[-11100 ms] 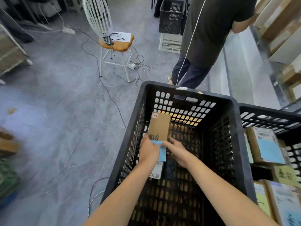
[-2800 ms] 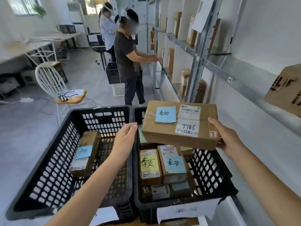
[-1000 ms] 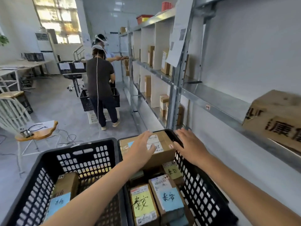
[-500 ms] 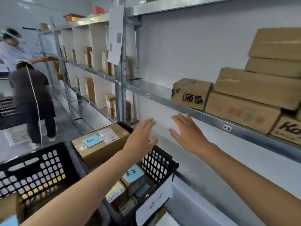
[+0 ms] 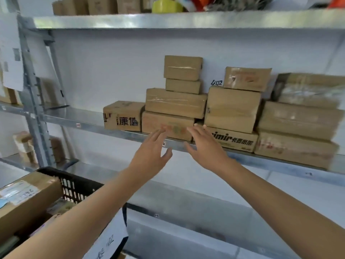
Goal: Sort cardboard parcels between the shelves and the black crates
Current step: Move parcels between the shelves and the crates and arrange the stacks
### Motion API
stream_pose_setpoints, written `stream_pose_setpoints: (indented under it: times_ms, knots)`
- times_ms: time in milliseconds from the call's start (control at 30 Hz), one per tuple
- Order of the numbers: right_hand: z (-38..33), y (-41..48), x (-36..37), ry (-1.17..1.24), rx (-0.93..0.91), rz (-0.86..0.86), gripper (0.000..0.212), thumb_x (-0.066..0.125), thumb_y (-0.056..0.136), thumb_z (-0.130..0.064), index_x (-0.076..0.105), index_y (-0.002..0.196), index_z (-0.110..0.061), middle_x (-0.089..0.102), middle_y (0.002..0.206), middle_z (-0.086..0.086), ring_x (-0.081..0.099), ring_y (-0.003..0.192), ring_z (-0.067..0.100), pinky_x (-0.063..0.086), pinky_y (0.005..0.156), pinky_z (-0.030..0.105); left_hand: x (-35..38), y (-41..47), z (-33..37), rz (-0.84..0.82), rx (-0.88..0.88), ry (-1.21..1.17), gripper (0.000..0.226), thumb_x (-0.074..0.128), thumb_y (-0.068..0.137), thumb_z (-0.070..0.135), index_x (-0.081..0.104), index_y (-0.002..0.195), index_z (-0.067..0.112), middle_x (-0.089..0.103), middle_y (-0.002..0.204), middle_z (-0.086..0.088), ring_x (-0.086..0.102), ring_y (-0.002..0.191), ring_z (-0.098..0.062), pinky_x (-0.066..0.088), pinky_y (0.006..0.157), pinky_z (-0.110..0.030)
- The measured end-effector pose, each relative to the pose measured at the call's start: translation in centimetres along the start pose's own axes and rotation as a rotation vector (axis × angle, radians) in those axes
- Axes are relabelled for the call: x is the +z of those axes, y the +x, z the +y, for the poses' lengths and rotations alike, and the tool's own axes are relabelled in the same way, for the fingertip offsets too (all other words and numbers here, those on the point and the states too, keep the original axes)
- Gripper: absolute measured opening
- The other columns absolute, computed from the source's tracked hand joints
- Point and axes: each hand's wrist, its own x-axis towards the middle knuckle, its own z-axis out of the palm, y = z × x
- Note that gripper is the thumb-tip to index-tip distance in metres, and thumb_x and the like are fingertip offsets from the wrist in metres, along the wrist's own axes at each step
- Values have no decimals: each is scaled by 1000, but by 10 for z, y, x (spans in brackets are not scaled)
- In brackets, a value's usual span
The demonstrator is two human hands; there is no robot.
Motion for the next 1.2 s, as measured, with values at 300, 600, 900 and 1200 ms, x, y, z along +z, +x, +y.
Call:
stream_pose_setpoints:
  times_ms: [300,600,900,1200]
  knots:
    - [105,-37,-92,-144,60,223,54,48,102,-36,38,148,-9,40,154,9,26,147,23,7,121,29,53,74,127,0,190,-105,56,57,98,28,39,150,17,36,158,0,34,145,-17,36,115,-43]
    - [190,-75,-187,-130,179,500,63,49,100,-33,23,154,-13,23,161,5,34,143,24,33,108,33,93,128,244,-41,326,-275,57,53,101,27,34,153,14,33,160,-4,26,148,-17,20,120,-29]
    - [252,-67,-238,-49,317,515,81,46,101,-41,-1,158,-8,5,166,10,16,151,27,26,119,43,119,171,298,-16,101,-368,79,53,99,36,5,159,17,11,166,-3,13,151,-17,12,108,-25]
    - [280,-46,-227,335,422,369,58,42,100,-53,42,144,-15,52,141,6,48,129,24,38,95,31,130,190,316,-58,-270,-768,67,48,101,38,19,158,19,34,159,-5,35,143,-26,32,102,-31]
